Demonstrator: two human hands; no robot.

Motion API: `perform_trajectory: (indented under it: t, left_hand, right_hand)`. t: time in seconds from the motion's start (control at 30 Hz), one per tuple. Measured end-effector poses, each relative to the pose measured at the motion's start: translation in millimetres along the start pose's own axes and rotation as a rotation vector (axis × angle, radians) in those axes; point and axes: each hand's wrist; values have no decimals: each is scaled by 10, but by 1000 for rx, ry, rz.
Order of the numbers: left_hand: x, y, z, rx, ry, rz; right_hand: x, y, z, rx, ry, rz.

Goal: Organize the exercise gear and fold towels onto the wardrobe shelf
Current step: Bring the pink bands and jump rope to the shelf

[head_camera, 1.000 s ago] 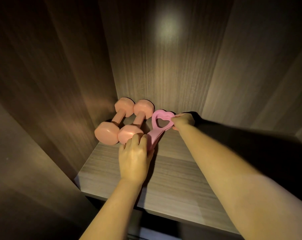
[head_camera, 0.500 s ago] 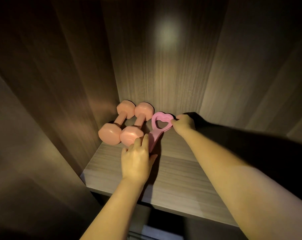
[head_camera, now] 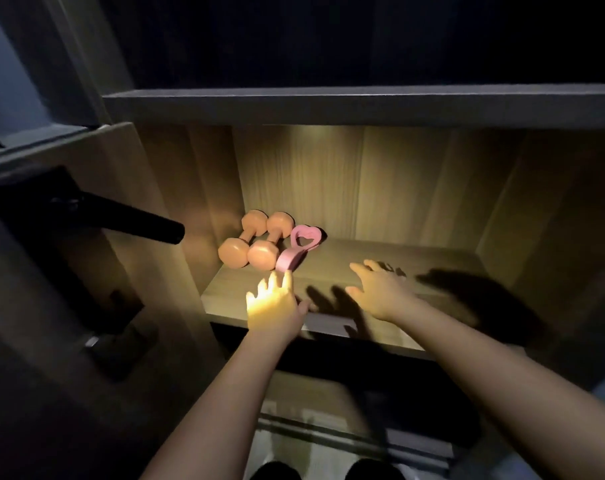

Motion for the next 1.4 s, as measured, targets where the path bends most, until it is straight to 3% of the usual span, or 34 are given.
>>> perform_trajectory:
  t: [0.17, 0.37, 0.5, 0.7, 0.87, 1.07, 1.23, 1.4]
  left_hand:
    - [-625, 55, 146, -23, -94, 84]
    - [-451, 116, 295, -61, -167, 124]
    - [-180, 300, 479, -64, -172, 2]
    - [-260, 1053, 784, -47, -271, -254]
    - [-440, 1686, 986, -12, -441, -437]
    - [-479, 1900, 1315, -29, -642, -531]
    - [-598, 1802, 1916, -34, -782, -574]
    - [-927, 1575, 2962, -72, -911, -595]
  right_hand:
    - [-816, -27, 89, -103, 97, 87]
    - [-681, 4, 206, -123, 155, 121]
    - [-499, 283, 260, -92, 103, 72]
    - [-1036, 1040, 194, -64, 60, -99]
    - [-1645, 1609, 102, 6, -47, -195]
    - [-2010, 1732, 315, 75, -227, -144]
    - [-2343, 1825, 847, 116, -414, -75]
    - [-2934, 1954, 1687, 117, -587, -80]
Point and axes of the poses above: each hand's wrist, its own x-axis towards the middle knuckle, its own y-axis out of the back of the hand, z = x × y, and after that the axes turned 5 degrees about z, right-handed
